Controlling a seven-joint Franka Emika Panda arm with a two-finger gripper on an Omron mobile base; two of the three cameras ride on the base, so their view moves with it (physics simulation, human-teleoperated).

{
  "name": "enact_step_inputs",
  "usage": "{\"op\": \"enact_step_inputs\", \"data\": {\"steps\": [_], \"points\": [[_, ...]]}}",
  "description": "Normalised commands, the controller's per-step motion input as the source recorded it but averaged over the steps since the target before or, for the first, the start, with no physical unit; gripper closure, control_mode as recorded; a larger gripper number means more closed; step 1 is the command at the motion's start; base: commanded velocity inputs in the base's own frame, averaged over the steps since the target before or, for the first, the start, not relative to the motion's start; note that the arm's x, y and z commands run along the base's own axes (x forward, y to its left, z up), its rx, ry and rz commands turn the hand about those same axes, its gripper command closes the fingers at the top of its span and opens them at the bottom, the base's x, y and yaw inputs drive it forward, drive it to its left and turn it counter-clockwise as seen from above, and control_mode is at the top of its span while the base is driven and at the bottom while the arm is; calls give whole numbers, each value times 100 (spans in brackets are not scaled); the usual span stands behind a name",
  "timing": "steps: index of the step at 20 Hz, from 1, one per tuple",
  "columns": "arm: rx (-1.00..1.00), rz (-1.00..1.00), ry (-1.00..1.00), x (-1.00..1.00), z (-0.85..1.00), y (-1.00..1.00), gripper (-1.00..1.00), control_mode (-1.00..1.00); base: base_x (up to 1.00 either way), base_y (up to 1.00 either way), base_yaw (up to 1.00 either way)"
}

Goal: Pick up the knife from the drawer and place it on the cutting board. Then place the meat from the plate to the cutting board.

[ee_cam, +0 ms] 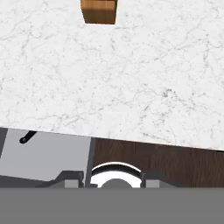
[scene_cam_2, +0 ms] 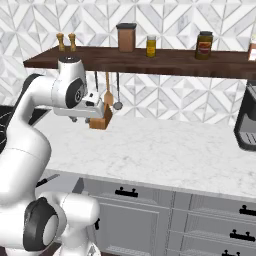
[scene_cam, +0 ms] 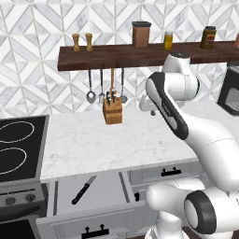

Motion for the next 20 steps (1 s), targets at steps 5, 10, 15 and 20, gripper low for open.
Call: {"op": "enact_step_inputs", "data": {"steps": [5,10,15,20], "points": [[-1,1,-1,-35,-6,7,-100,-100,0,0,0],[-6,10,0,-35,-17,52,-100,-100,0,0,0],[-5,10,0,-32,-14,38,-100,-100,0,0,0],[0,0,0,0,0,0,-100,100,-2,0,5]]}}
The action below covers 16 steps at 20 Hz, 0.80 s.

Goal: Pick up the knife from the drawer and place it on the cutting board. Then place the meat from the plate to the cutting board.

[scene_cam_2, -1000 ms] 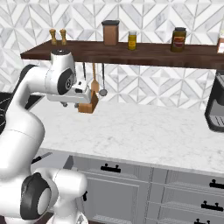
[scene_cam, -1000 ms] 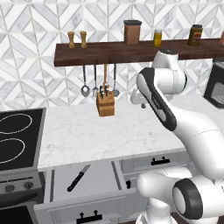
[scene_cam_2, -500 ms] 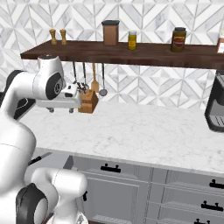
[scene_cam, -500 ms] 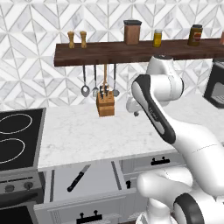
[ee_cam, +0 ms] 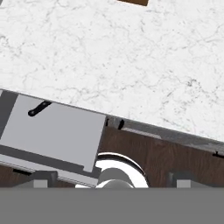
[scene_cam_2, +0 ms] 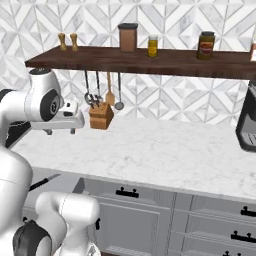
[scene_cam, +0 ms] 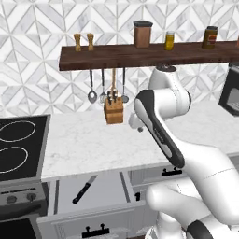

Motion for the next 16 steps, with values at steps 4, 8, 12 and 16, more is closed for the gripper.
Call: {"op": "enact_step_inputs", "data": {"steps": [4,8,12,16], "points": [[0,0,0,0,0,0,-100,100,-57,-60,58],[0,0,0,0,0,0,-100,100,-48,-61,64],[0,0,0,0,0,0,-100,100,-60,-46,72],[0,0,0,0,0,0,-100,100,-52,-29,81]]}}
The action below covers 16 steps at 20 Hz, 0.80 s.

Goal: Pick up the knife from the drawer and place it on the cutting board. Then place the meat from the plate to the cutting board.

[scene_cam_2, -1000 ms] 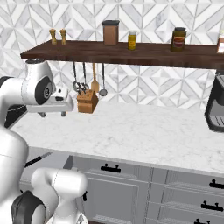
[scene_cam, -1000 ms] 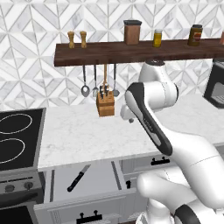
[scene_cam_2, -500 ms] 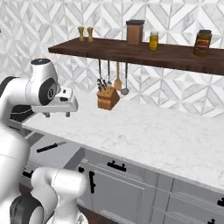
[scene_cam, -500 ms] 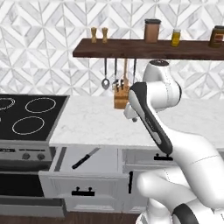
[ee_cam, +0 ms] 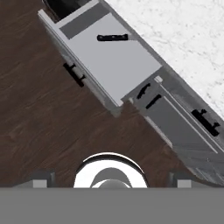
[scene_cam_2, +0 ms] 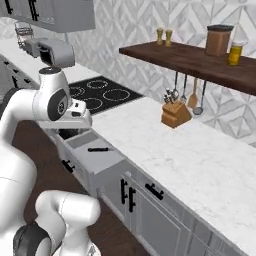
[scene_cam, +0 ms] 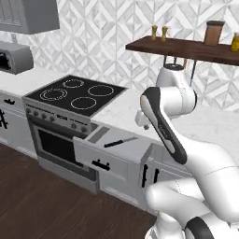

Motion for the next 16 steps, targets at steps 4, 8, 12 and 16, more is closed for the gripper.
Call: {"op": "enact_step_inputs", "data": {"steps": [4,8,12,16], "points": [[0,0,0,0,0,0,-100,100,-5,-30,80],[0,0,0,0,0,0,-100,100,5,-39,73],[0,0,0,0,0,0,-100,100,24,-42,56],[0,0,0,0,0,0,-100,100,2,-11,15]]}}
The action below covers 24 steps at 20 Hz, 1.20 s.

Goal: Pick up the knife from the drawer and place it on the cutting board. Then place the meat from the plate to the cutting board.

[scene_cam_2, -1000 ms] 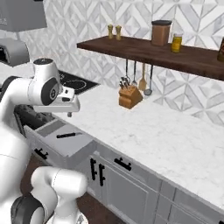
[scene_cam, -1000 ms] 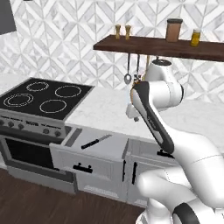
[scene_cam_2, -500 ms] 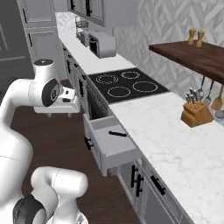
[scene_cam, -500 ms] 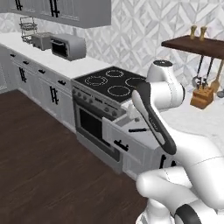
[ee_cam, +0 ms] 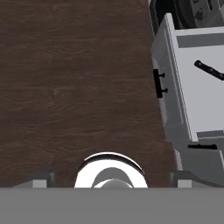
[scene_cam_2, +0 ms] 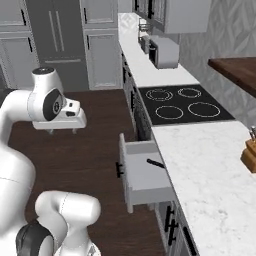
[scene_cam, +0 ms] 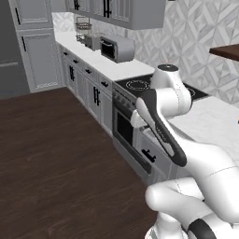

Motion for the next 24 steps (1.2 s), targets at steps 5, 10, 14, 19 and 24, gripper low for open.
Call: {"op": "enact_step_inputs", "data": {"steps": [5,10,14,19,24], "points": [[0,0,0,0,0,0,-100,100,-12,-84,8],[0,0,0,0,0,0,-100,100,0,-55,2],[0,0,0,0,0,0,-100,-100,0,0,0],[0,0,0,4,-5,0,-100,-100,0,0,0],[-6,0,8,48,-64,1,-100,-100,0,0,0]]}}
